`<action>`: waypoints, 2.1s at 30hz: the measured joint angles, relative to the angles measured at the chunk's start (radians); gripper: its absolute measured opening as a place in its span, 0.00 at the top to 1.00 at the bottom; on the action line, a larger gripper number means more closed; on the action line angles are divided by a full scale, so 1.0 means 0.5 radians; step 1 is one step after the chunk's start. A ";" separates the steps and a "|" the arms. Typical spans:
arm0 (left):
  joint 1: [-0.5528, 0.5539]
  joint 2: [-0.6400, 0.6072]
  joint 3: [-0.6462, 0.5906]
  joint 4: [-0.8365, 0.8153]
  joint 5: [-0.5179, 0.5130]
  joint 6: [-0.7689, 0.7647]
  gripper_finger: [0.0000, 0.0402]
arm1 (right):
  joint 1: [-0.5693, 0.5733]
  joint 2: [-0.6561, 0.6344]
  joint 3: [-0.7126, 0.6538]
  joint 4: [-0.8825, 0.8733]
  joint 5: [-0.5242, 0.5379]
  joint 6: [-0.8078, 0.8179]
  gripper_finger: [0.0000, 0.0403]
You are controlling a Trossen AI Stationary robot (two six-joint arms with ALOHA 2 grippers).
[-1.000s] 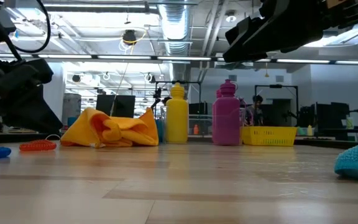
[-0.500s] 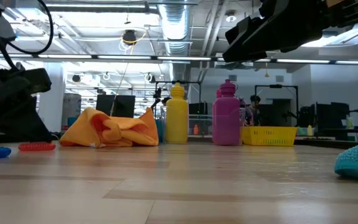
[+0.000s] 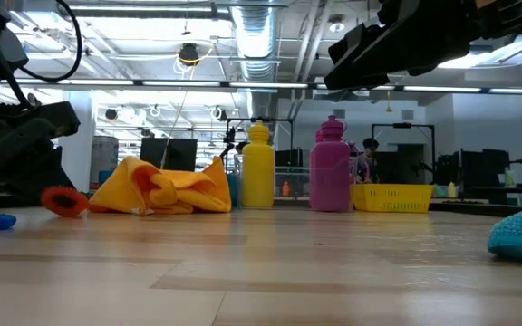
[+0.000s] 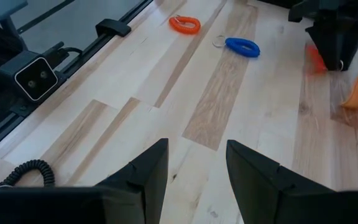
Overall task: Pick & Place Sports Items
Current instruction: Put the top orange spring keychain into the yellow bin
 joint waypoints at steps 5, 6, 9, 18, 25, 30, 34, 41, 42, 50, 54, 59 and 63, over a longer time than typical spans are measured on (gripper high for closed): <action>0.000 0.001 0.000 0.104 0.033 0.001 0.97 | 0.000 0.000 0.000 0.001 0.000 0.002 0.62; 0.000 0.001 -0.002 0.139 0.036 0.003 0.97 | -0.001 0.000 0.000 0.001 0.000 0.002 0.62; 0.000 0.002 -0.005 0.325 0.043 0.008 0.98 | 0.000 0.000 0.000 0.001 0.000 0.002 0.62; 0.000 0.001 -0.003 1.514 -0.109 0.823 1.00 | -0.001 0.000 0.000 0.181 0.000 -0.046 0.62; 0.033 0.000 0.009 2.401 -0.105 1.614 1.00 | 0.000 0.000 0.000 0.403 0.171 -0.094 0.62; 0.180 0.000 0.141 2.441 -0.029 1.802 1.00 | -0.020 0.000 0.000 0.727 0.625 -0.188 0.62; 0.339 0.000 0.312 2.333 0.073 1.876 1.00 | -0.090 -0.001 0.001 1.018 0.789 -0.210 0.62; 0.516 0.106 0.564 2.063 0.145 1.890 1.00 | -0.234 -0.001 0.001 1.096 0.843 -0.209 0.62; 0.531 0.159 0.591 2.064 0.145 1.883 1.00 | -0.246 -0.001 0.001 1.093 0.882 -0.210 0.62; 0.681 0.711 0.893 2.155 0.152 1.829 1.00 | -0.253 -0.001 0.001 1.086 1.037 -0.210 0.62; 0.713 0.958 1.088 2.172 0.152 1.841 1.00 | -0.253 -0.001 0.001 1.062 1.043 -0.210 0.62; 0.716 1.120 1.262 2.167 0.303 1.845 1.00 | -0.253 -0.001 0.001 1.011 1.206 -0.198 0.62; 0.702 1.137 1.304 2.165 0.368 1.852 1.00 | -0.249 -0.001 0.001 0.931 1.360 -0.195 0.62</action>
